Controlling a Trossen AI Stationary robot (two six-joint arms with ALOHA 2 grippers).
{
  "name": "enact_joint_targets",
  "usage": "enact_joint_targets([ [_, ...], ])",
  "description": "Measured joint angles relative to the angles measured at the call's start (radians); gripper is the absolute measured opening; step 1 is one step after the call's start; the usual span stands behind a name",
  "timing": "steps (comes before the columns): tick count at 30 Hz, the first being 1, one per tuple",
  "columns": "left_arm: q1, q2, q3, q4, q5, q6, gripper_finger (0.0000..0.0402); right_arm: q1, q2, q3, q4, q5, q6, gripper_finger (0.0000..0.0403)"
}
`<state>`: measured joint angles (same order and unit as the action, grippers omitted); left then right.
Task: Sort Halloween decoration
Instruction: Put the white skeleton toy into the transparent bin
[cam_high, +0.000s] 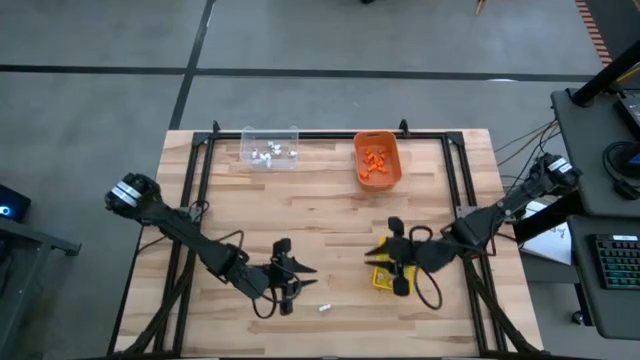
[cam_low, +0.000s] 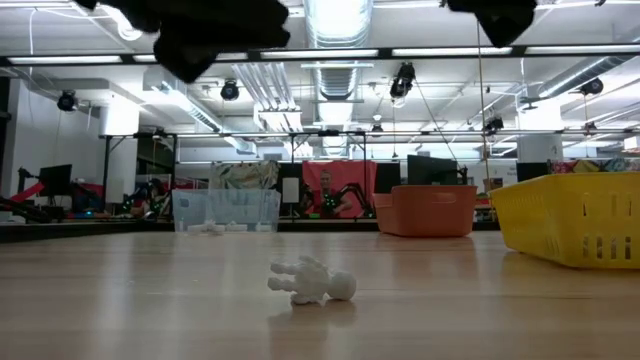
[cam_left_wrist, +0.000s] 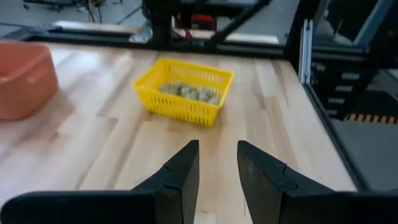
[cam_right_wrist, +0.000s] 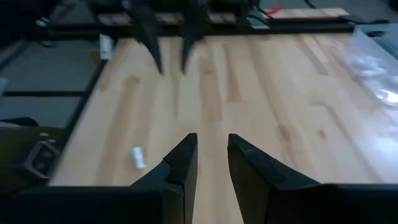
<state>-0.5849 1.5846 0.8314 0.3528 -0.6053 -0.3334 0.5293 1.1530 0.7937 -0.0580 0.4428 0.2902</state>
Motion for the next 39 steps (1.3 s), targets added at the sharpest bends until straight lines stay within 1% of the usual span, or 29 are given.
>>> enact_joint_targets([
  [3,-0.004,0.060,0.000,0.035,0.011,-0.013,0.0091,0.046,0.012,-0.024,0.052,0.020,0.009,0.0079],
  [5,-0.007,0.099,0.000,0.054,0.051,-0.015,0.0091,0.068,0.028,-0.029,0.055,0.033,0.022,0.0080],
  [9,-0.013,0.182,0.002,0.076,0.114,-0.049,0.0094,0.081,0.057,-0.029,0.064,0.040,0.054,0.0080],
  [12,-0.017,0.245,0.028,0.076,0.127,-0.063,0.0103,0.080,0.076,-0.029,0.068,0.041,0.057,0.0076],
  [15,-0.021,0.298,0.067,0.074,0.129,-0.065,0.0121,0.079,0.086,-0.029,0.071,0.043,0.058,0.0072],
  [22,-0.021,0.425,0.154,0.066,0.153,-0.053,0.0184,0.079,0.091,-0.029,0.071,0.056,0.057,0.0073],
  [25,-0.020,0.453,0.170,0.066,0.153,-0.068,0.0203,0.079,0.092,-0.029,0.071,0.056,0.058,0.0071],
  [28,-0.019,0.457,0.170,0.056,0.154,-0.090,0.0212,0.079,0.092,-0.029,0.071,0.056,0.058,0.0068],
  [31,-0.019,0.456,0.169,0.042,0.154,-0.114,0.0211,0.079,0.092,-0.029,0.071,0.056,0.058,0.0069],
  [39,-0.019,0.471,0.165,0.044,0.160,-0.169,0.0191,0.079,0.092,-0.029,0.071,0.056,0.058,0.0068],
])
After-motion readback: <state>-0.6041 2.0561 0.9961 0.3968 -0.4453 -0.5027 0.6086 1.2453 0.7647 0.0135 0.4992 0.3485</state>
